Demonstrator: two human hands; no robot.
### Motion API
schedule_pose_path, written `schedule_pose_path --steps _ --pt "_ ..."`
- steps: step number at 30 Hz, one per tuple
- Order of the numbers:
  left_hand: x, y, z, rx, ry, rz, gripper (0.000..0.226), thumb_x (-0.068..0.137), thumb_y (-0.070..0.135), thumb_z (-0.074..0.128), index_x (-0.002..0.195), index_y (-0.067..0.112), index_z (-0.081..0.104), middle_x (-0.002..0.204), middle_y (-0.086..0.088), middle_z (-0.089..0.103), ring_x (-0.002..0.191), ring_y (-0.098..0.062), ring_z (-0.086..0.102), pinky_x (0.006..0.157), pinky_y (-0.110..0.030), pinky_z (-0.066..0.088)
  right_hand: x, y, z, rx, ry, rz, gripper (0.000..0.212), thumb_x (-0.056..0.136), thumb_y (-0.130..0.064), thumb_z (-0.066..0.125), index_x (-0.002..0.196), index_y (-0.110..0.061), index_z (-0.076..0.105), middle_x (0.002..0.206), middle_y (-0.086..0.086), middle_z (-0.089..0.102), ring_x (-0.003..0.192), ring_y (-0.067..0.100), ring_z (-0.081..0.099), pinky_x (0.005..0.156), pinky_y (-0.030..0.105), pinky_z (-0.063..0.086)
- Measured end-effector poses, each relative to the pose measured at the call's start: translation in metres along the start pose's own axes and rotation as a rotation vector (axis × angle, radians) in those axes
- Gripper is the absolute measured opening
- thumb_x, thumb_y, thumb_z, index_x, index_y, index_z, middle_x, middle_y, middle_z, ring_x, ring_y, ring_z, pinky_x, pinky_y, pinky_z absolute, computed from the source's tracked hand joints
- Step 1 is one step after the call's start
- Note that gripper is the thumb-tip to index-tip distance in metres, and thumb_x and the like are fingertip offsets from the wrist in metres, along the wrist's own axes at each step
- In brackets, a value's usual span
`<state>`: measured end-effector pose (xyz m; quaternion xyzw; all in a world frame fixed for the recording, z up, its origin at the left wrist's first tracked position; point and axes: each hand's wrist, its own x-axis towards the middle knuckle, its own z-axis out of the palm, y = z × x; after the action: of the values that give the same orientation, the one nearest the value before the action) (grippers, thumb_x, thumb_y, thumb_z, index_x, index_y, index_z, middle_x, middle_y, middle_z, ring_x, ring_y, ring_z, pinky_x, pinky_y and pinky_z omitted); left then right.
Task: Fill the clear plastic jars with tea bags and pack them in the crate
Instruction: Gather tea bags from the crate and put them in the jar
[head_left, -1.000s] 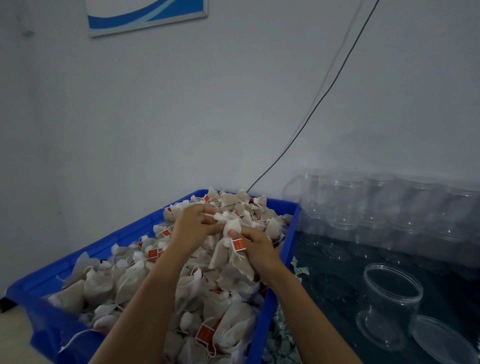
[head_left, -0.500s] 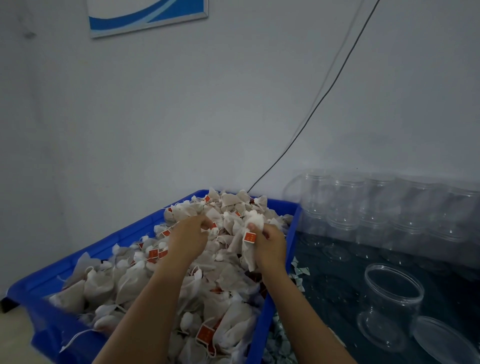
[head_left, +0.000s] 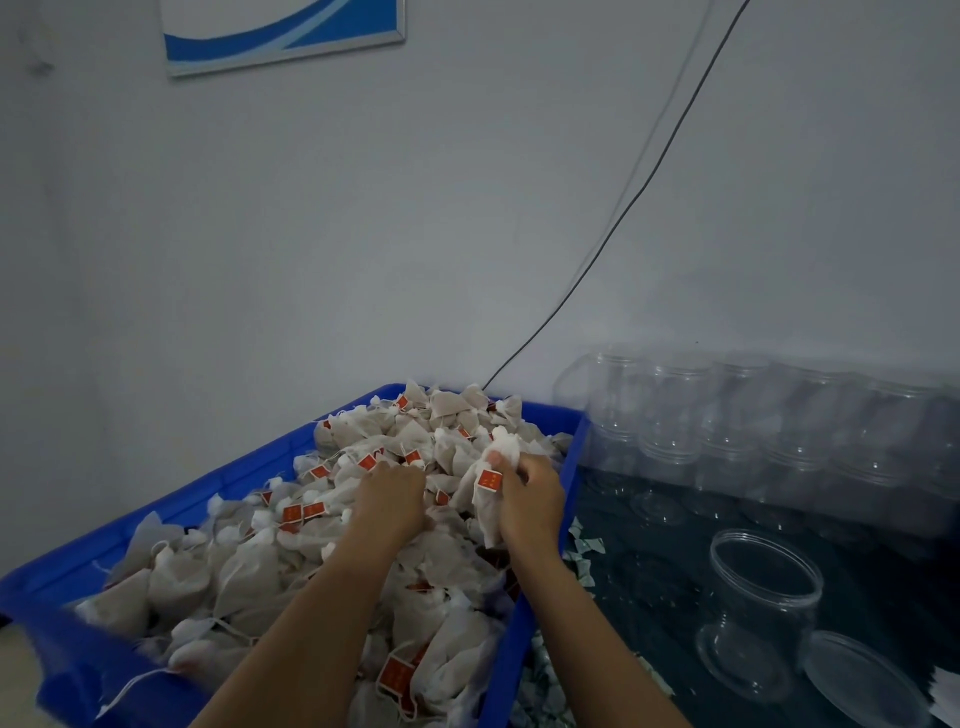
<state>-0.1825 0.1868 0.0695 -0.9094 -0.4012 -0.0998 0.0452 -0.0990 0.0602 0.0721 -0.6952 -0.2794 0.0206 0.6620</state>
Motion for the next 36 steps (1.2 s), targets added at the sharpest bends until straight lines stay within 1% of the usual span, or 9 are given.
schedule_pose_path --steps 5,9,13,16,21,24,27,31,36 --pt "-0.007 0.003 -0.011 0.082 0.157 0.072 0.024 0.094 0.036 0.056 0.11 0.018 0.06 0.116 -0.004 0.062 0.109 -0.02 0.055 0.098 -0.034 0.041 -0.001 -0.004 -0.002 0.086 -0.044 0.029 0.022 0.094 -0.034 0.058 0.095 -0.012 0.064 0.095 0.0 0.064 0.081 0.005 0.059 0.062 0.009 0.042" --pt "-0.023 0.015 -0.03 -0.334 0.248 0.047 0.015 0.097 0.035 0.051 0.099 0.02 0.05 0.093 0.003 0.061 0.08 -0.011 0.056 0.071 -0.023 0.043 -0.009 -0.015 -0.013 0.309 -0.103 0.055 0.023 0.094 -0.027 0.058 0.103 -0.008 0.067 0.09 0.0 0.066 0.082 0.01 0.063 0.069 0.019 0.053" --pt "-0.034 0.034 -0.054 -0.649 0.351 0.115 0.012 0.096 0.031 0.054 0.089 0.023 0.048 0.08 0.01 0.057 0.073 -0.008 0.056 0.061 -0.02 0.04 -0.016 -0.031 -0.048 0.354 -0.185 -0.028 0.017 0.093 -0.022 0.06 0.102 -0.011 0.07 0.099 0.011 0.07 0.09 0.023 0.066 0.08 0.034 0.056" --pt "-0.036 0.054 -0.077 -0.774 0.42 0.168 0.012 0.093 0.026 0.06 0.089 0.023 0.049 0.078 0.017 0.053 0.071 0.002 0.051 0.058 -0.016 0.035 -0.013 -0.043 -0.095 0.354 -0.218 -0.034 0.019 0.092 -0.02 0.061 0.102 -0.008 0.071 0.096 0.012 0.071 0.084 0.02 0.065 0.076 0.034 0.054" --pt "-0.03 0.109 -0.111 -1.199 0.17 0.178 0.011 0.092 0.011 0.06 0.103 0.012 0.058 0.093 -0.005 0.064 0.072 -0.013 0.06 0.058 -0.02 0.051 -0.007 -0.048 -0.185 0.242 -0.253 -0.072 0.015 0.092 -0.02 0.059 0.095 -0.014 0.072 0.089 0.003 0.074 0.077 0.014 0.069 0.063 0.025 0.056" --pt "-0.031 0.152 -0.125 -1.438 -0.082 0.207 0.021 0.096 0.01 0.055 0.111 0.0 0.065 0.098 -0.016 0.064 0.082 -0.02 0.059 0.076 -0.027 0.053 0.0 -0.042 -0.233 0.143 -0.211 -0.136 0.019 0.093 -0.016 0.057 0.097 -0.005 0.072 0.092 0.009 0.073 0.078 0.016 0.069 0.065 0.024 0.055" --pt "-0.04 0.197 -0.127 -1.489 -0.181 0.29 0.027 0.102 0.012 0.043 0.11 0.007 0.068 0.096 -0.008 0.059 0.086 -0.018 0.054 0.076 -0.025 0.047 0.004 -0.032 -0.271 0.102 -0.193 -0.143 0.021 0.092 -0.017 0.058 0.095 -0.003 0.073 0.091 0.013 0.073 0.078 0.017 0.067 0.071 0.026 0.054" --pt "-0.058 0.251 -0.116 -1.314 -0.227 0.471 0.034 0.104 0.019 0.035 0.106 0.018 0.068 0.097 0.0 0.057 0.088 -0.014 0.053 0.071 -0.023 0.046 0.005 -0.02 -0.298 0.103 -0.173 -0.118 0.021 0.086 -0.025 0.061 0.091 -0.011 0.075 0.084 0.004 0.074 0.074 0.013 0.068 0.065 0.019 0.052" --pt "-0.068 0.284 -0.094 -1.437 -0.23 0.608 0.019 0.097 0.027 0.052 0.086 0.023 0.067 0.078 0.011 0.065 0.066 0.005 0.06 0.059 -0.008 0.048 0.011 -0.006 -0.313 0.083 -0.169 -0.093 0.023 0.088 -0.024 0.061 0.096 -0.005 0.073 0.087 0.012 0.073 0.073 0.013 0.067 0.068 0.019 0.053"
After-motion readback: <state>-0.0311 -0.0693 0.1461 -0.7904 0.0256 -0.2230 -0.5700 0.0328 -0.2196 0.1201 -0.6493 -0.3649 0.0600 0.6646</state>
